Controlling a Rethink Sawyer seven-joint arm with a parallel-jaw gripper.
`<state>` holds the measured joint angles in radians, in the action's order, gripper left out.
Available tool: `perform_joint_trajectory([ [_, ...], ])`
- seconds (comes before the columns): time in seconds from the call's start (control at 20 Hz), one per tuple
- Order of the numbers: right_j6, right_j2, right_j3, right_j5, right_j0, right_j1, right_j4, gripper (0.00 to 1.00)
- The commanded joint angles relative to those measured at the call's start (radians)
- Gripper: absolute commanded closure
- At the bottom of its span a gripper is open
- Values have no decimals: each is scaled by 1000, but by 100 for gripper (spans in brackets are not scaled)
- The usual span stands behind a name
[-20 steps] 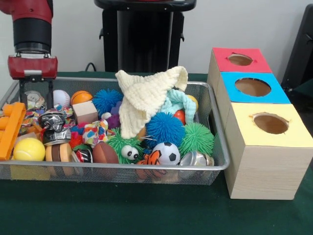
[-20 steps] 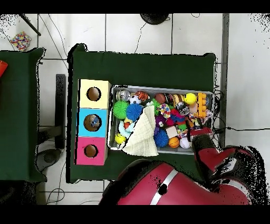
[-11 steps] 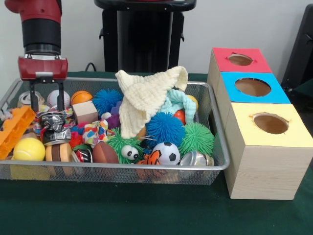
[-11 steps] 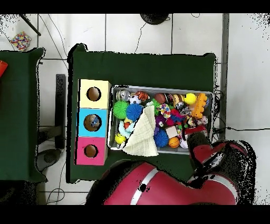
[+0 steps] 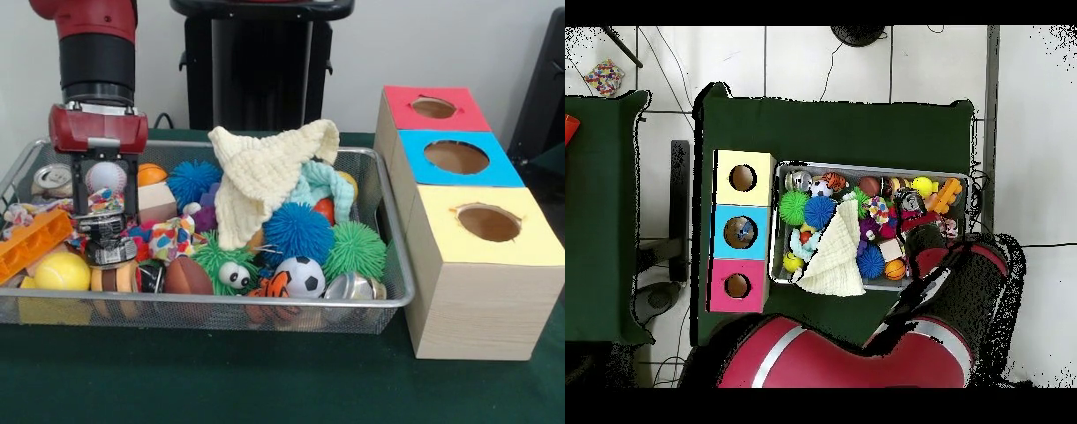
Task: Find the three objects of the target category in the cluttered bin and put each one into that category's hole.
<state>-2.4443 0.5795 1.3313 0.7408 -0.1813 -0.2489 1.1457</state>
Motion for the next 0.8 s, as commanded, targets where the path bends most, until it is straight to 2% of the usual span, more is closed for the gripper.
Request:
perform_joint_trajectory([
  [0.05, 22, -56, -72, -71, 12, -17, 21, 0],
  [0.35, 28, -56, -77, -84, 11, -25, 2, 0],
  [0.55, -14, -42, -113, -124, 31, 37, 85, 0],
  [0.65, 1, -50, -115, -126, 22, 46, 74, 0],
  [0.8, -34, -49, -129, -133, 30, 70, 107, 0],
])
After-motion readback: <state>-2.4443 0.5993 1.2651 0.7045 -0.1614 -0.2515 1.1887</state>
